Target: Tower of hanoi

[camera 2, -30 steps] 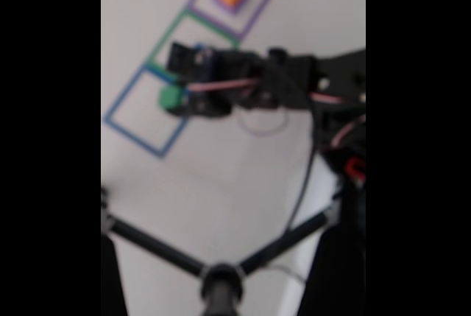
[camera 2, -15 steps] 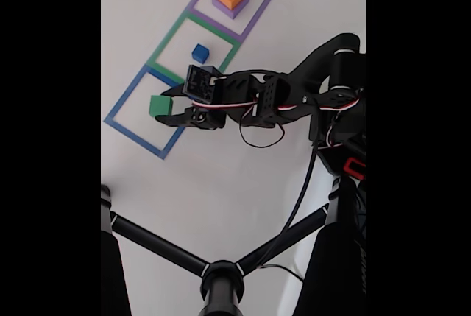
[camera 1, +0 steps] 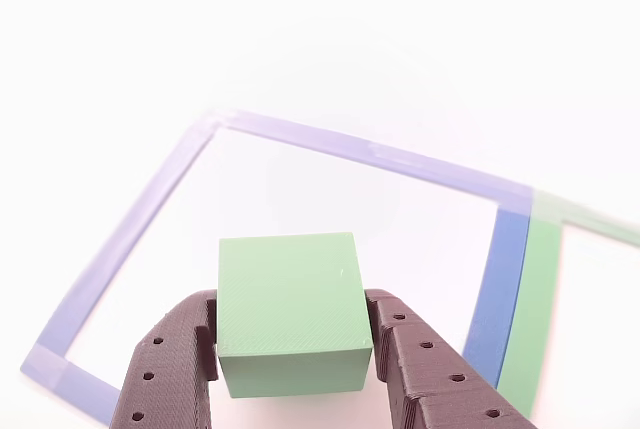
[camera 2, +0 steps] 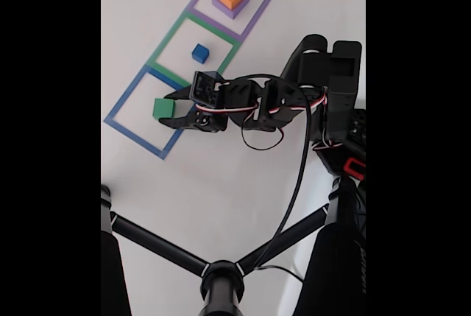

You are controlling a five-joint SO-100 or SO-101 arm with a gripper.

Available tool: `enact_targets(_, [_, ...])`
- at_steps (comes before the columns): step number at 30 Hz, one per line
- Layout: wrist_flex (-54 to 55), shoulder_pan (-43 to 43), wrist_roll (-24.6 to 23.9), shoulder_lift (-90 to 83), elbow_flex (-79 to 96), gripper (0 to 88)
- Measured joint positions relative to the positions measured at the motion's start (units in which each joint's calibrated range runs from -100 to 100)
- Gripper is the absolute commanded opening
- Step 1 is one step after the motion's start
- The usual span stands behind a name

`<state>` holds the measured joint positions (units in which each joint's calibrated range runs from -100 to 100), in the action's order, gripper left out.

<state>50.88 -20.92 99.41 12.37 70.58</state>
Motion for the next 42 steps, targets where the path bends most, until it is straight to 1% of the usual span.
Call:
enact_targets(6, [1.77,0.08,0.00,3.46,-1.91,12.2])
enact_targets(19, [2.65,1.47,0.00,5.66,-3.13,23.9])
enact_targets(24, [2.57,1.47,0.00,5.15,-3.31,25.5])
enact_targets(27, [-0.08,1.47,0.00,1.10,-3.05,25.3])
enact_targets(29, [-3.29,1.15,0.00,-2.70,-2.35,24.2])
enact_targets(33, [-12.84,1.15,0.00,-13.17,-2.09,18.1])
enact_targets(37, [-28.57,1.72,0.00,-26.51,-2.00,14.5])
enact_targets(42, [-52.33,5.49,0.00,-44.66,-2.00,9.1])
